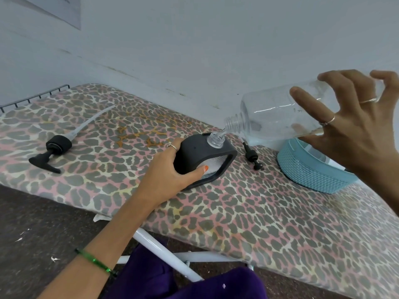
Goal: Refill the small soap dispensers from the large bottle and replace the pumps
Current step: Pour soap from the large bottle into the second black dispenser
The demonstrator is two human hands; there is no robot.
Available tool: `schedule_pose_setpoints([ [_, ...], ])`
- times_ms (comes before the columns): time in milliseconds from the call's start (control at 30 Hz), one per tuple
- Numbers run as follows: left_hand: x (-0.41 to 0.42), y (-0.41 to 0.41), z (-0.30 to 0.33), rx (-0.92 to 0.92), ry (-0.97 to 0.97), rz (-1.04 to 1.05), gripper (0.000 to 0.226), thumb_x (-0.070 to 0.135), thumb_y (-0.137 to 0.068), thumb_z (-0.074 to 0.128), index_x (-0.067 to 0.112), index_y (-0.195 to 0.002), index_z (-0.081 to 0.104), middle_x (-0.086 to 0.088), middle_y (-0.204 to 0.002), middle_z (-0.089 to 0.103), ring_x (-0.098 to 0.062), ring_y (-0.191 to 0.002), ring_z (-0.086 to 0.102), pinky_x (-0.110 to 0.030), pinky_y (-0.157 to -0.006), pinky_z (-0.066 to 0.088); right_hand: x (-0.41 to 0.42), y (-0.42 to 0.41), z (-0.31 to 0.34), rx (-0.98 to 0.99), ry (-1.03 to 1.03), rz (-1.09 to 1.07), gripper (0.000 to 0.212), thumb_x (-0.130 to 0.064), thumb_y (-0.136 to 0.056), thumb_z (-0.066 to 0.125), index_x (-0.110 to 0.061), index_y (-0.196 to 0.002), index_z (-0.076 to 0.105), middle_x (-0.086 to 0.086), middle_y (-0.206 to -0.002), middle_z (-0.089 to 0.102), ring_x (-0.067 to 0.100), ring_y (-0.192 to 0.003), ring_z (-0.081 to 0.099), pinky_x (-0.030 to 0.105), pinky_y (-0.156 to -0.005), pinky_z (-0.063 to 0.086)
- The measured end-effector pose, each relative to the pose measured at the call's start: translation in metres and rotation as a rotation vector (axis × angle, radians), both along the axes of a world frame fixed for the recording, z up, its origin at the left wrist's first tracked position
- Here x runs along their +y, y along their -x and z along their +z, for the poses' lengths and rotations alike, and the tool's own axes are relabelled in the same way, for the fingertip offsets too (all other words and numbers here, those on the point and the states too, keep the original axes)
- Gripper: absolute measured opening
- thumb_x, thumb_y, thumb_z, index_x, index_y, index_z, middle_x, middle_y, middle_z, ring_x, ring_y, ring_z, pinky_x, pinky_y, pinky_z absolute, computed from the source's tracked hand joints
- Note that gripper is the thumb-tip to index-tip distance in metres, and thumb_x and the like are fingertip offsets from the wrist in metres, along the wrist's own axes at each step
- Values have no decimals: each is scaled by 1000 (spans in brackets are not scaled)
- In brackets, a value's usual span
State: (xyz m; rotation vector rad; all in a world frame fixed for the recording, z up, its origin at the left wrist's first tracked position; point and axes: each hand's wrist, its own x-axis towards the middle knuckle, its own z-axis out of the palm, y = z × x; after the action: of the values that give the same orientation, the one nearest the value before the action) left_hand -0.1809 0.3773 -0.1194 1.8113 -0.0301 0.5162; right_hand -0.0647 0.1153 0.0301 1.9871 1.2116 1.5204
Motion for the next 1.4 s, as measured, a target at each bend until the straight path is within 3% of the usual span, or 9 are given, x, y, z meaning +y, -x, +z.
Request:
schedule_pose_setpoints([
  [867, 0, 0, 1, -11, 22, -18, 47, 21, -78, 77, 31, -116, 49, 27, -101, 60, 17, -93, 58, -2, -73, 45, 6, -3, 12, -63, 88, 17, 55, -31, -89, 63, -31, -139, 39, 16, -130, 48, 36, -118, 46, 54, -96, 26],
  [1100, 0, 1, 2, -18, 26, -18, 46, 20, -78, 77, 42, -106, 48, 26, -100, 61, 16, -91, 59, -3, -73, 46, 8, -3, 14, -78, 102, 13, 54, -32, -90, 62, -31, -139, 40, 17, -130, 50, 37, -118, 48, 54, -96, 25],
  [1400, 0, 0, 3, -39, 20, -16, 45, 17, -78, 77, 43, -101, 49, 27, -97, 61, 16, -89, 60, -3, -71, 46, 10, -3, 19, -70, 126, 1, 56, -34, -91, 60, -33, -142, 37, 18, -131, 47, 36, -121, 44, 56, -98, 24],
])
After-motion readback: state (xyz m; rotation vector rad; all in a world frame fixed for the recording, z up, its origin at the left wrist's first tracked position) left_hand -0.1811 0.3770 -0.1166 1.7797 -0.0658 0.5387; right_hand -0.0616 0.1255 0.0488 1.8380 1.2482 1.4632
